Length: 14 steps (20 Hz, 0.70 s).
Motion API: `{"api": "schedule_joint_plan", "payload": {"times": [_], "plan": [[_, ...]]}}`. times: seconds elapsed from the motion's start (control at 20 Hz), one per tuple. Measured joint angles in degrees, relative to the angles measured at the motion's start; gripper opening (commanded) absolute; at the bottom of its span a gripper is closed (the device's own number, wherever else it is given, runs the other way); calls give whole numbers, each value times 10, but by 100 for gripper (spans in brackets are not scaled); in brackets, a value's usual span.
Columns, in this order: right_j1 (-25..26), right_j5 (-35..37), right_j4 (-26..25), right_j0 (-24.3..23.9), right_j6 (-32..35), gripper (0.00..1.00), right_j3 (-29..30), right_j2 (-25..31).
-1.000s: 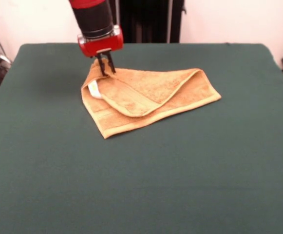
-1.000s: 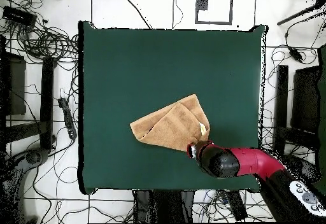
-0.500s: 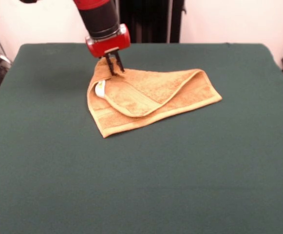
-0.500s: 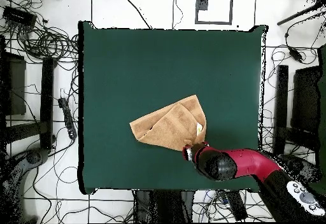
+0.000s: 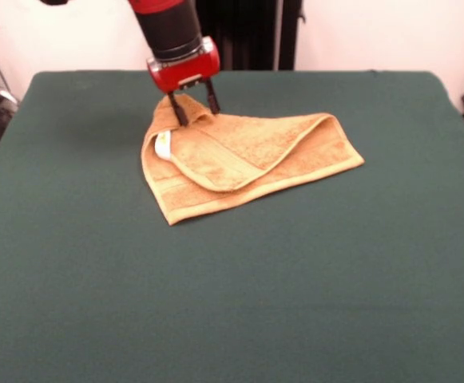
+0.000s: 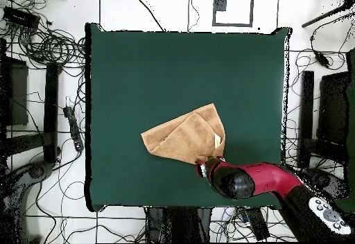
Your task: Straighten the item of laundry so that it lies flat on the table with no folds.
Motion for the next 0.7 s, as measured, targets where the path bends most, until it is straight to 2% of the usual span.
{"api": "schedule_joint_plan", "payload": {"times": [0.45,0.7], "plan": [[-6,-8,-13,13,0,100,3,0],[-18,-8,-12,46,0,100,4,-7]]}}
